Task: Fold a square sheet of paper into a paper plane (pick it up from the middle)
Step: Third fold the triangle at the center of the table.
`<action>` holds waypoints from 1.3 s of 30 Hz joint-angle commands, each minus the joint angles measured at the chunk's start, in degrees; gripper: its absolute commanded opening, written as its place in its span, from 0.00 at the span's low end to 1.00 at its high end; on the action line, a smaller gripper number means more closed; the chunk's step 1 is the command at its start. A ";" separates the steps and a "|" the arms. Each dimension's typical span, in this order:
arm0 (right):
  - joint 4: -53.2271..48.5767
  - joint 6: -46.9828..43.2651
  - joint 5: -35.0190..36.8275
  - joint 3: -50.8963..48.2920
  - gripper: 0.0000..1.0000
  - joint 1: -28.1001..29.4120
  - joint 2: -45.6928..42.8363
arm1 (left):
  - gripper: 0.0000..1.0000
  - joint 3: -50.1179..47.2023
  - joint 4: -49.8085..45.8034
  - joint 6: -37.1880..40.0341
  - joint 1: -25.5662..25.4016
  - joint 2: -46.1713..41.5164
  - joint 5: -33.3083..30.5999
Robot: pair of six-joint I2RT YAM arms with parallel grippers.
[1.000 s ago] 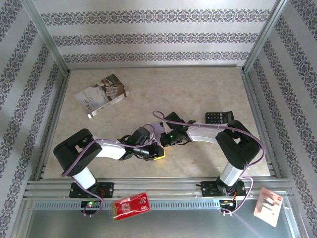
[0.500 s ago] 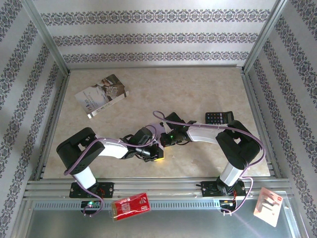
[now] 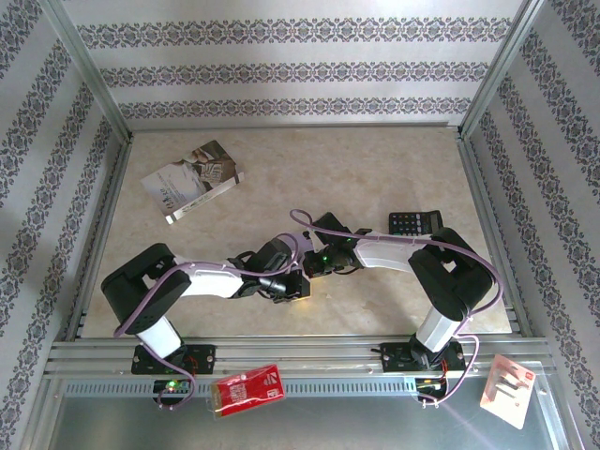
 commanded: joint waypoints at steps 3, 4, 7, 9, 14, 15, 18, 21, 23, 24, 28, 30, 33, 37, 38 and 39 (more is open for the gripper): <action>-3.82 0.09 1.52 -2.42 0.00 0.00 0.83 | 0.09 1.03 -2.74 2.31 -1.22 2.17 -1.03; -3.82 0.13 1.47 -2.43 0.00 0.06 0.94 | 0.09 1.01 -2.96 2.51 -1.25 2.05 -0.93; -3.77 0.08 1.41 -2.26 0.00 0.05 1.01 | 0.11 1.38 -3.09 2.96 -1.19 0.55 -0.82; -3.88 0.07 1.41 -2.24 0.00 0.07 1.01 | 0.12 1.61 -2.98 3.30 -1.10 -1.08 -0.84; -4.00 -0.09 1.42 -2.15 0.00 0.03 0.99 | 0.13 0.06 -1.91 2.45 -0.22 -3.77 -1.75; -3.92 -0.03 1.43 -2.24 0.00 0.00 1.01 | 0.12 0.07 -2.18 2.67 -0.22 -3.57 -1.90; -3.81 0.11 1.43 -2.33 0.00 0.04 1.18 | 0.11 0.18 -1.26 2.30 -0.39 -1.57 -1.00; -3.76 0.12 1.40 -2.40 0.00 0.01 1.05 | 0.10 0.51 -1.01 2.38 -0.87 0.32 -0.70; -3.81 0.12 1.54 -2.46 0.00 0.01 0.93 | 0.09 0.71 -1.60 2.49 -0.93 1.55 -0.89; -3.85 0.13 1.52 -2.56 0.00 0.06 0.94 | 0.09 0.81 -1.80 2.66 -0.93 2.21 -0.98; -3.81 0.15 1.41 -2.59 0.00 0.05 1.01 | 0.09 0.62 -2.58 2.97 -0.93 2.49 -0.65; -3.96 0.07 1.41 -2.48 0.00 0.06 1.01 | 0.11 0.41 -2.13 3.12 -0.78 0.38 -0.56; -4.08 -0.02 1.46 -2.34 0.00 0.07 0.98 | 0.14 -0.55 -0.75 3.02 0.37 -3.33 -0.50; -4.08 -0.15 1.48 -2.29 0.00 0.02 1.03 | 0.14 -3.53 0.12 1.56 4.74 -7.39 0.23; -4.05 -0.16 1.46 -2.24 0.00 0.07 1.13 | 0.13 -4.07 -0.06 1.31 5.93 -8.01 0.41; -4.05 -0.21 1.46 -2.25 0.00 0.07 1.10 | 0.12 -4.48 -0.40 1.22 7.24 -8.51 0.61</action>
